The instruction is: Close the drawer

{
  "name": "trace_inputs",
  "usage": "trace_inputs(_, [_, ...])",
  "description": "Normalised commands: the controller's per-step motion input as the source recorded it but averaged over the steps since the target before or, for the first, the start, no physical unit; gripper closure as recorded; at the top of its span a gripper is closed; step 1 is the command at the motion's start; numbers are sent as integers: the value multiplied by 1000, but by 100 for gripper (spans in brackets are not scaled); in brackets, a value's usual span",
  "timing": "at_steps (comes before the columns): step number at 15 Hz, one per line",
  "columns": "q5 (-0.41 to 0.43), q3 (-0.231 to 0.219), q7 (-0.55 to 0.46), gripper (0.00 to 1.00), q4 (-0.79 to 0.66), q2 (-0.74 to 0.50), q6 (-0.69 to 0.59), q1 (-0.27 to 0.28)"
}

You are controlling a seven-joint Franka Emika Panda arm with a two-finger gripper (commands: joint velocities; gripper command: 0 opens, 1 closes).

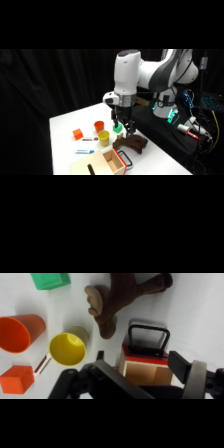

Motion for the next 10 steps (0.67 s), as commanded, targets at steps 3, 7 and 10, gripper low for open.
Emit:
trace_inputs(3, [-155,-14,314,0,-82,217,402,93])
trace_inputs(7, [-139,-80,246,0,3,249,349,116])
trace_inputs(10, [-105,-136,182,0,96,259,297,154])
